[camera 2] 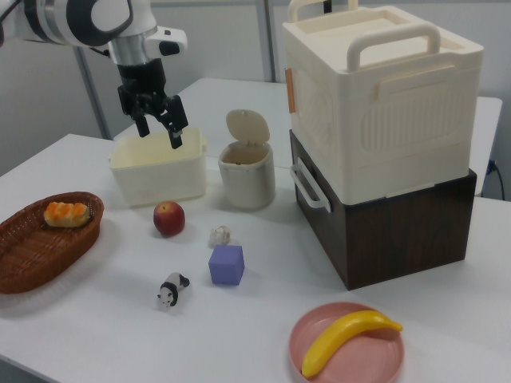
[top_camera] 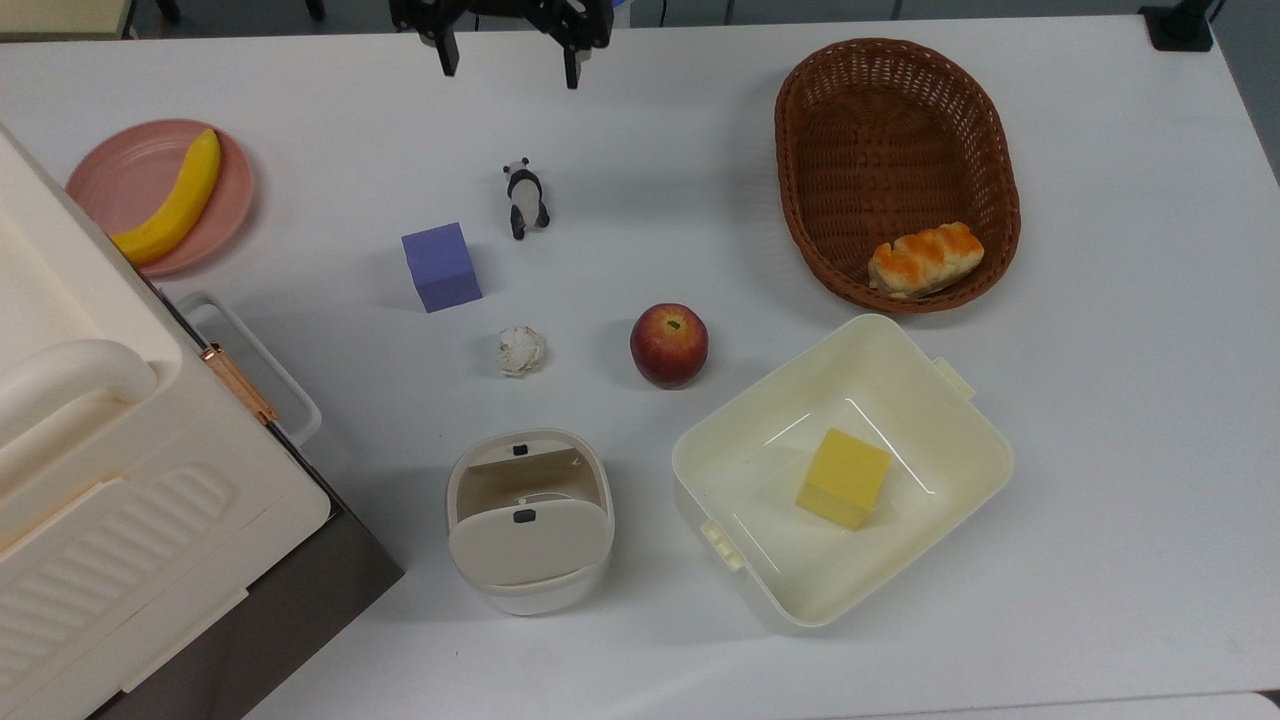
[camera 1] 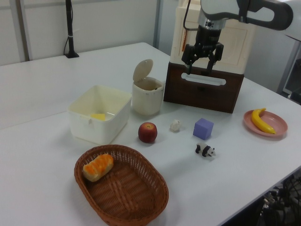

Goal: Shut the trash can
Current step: 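Move the gripper from rest toward the small cream trash can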

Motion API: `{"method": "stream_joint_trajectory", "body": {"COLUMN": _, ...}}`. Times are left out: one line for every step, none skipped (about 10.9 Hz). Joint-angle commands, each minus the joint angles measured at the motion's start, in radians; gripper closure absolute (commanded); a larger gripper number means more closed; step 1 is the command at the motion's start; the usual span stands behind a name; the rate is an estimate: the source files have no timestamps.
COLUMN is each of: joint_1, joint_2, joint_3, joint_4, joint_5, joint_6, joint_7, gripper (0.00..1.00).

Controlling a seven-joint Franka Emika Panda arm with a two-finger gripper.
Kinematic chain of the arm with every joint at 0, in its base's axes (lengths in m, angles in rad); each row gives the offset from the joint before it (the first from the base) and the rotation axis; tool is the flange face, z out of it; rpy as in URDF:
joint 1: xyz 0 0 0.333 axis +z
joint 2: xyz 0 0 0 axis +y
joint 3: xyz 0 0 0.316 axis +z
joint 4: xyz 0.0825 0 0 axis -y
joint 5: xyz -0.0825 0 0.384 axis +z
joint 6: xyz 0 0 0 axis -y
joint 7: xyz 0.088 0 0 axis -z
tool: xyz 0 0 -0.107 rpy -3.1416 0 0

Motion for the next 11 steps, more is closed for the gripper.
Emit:
{"method": "stream_joint_trajectory", "body": {"joint_1": -0.033, "joint_2": 0.010, "joint_3": -0.005, "joint_4": 0.039, "joint_5": 0.004, "joint_6": -0.049, "joint_7": -0.045, "gripper": 0.00}}
{"method": "stream_joint_trajectory", "body": {"joint_1": -0.027, "joint_2": 0.018, "joint_3": 0.000, "joint_4": 0.038, "joint_5": 0.002, "joint_6": -0.048, "joint_7": -0.043, "gripper": 0.00}}
{"method": "stream_joint_trajectory", "body": {"joint_1": -0.028, "joint_2": 0.024, "joint_3": 0.000, "joint_4": 0.038, "joint_5": 0.005, "joint_6": -0.035, "joint_7": -0.043, "gripper": 0.03}}
{"method": "stream_joint_trajectory", "body": {"joint_1": -0.030, "joint_2": 0.045, "joint_3": -0.001, "joint_4": 0.039, "joint_5": 0.013, "joint_6": -0.008, "joint_7": -0.041, "gripper": 0.63}}
{"method": "stream_joint_trajectory", "body": {"joint_1": -0.024, "joint_2": 0.054, "joint_3": 0.002, "joint_4": 0.045, "joint_5": 0.019, "joint_6": 0.051, "joint_7": -0.021, "gripper": 1.00}}
{"method": "stream_joint_trajectory", "body": {"joint_1": -0.018, "joint_2": 0.054, "joint_3": 0.002, "joint_4": 0.046, "joint_5": 0.016, "joint_6": 0.064, "joint_7": 0.006, "gripper": 1.00}}
{"method": "stream_joint_trajectory", "body": {"joint_1": -0.015, "joint_2": 0.056, "joint_3": 0.002, "joint_4": 0.044, "joint_5": 0.016, "joint_6": 0.066, "joint_7": 0.008, "gripper": 1.00}}
{"method": "stream_joint_trajectory", "body": {"joint_1": -0.016, "joint_2": 0.062, "joint_3": 0.003, "joint_4": 0.044, "joint_5": 0.014, "joint_6": 0.067, "joint_7": 0.010, "gripper": 1.00}}
{"method": "stream_joint_trajectory", "body": {"joint_1": -0.014, "joint_2": 0.067, "joint_3": 0.003, "joint_4": 0.046, "joint_5": 0.017, "joint_6": 0.067, "joint_7": 0.011, "gripper": 1.00}}
{"method": "stream_joint_trajectory", "body": {"joint_1": -0.014, "joint_2": 0.067, "joint_3": 0.003, "joint_4": 0.046, "joint_5": 0.020, "joint_6": 0.069, "joint_7": 0.010, "gripper": 1.00}}
{"method": "stream_joint_trajectory", "body": {"joint_1": -0.013, "joint_2": 0.086, "joint_3": 0.006, "joint_4": 0.047, "joint_5": 0.021, "joint_6": 0.075, "joint_7": -0.003, "gripper": 1.00}}
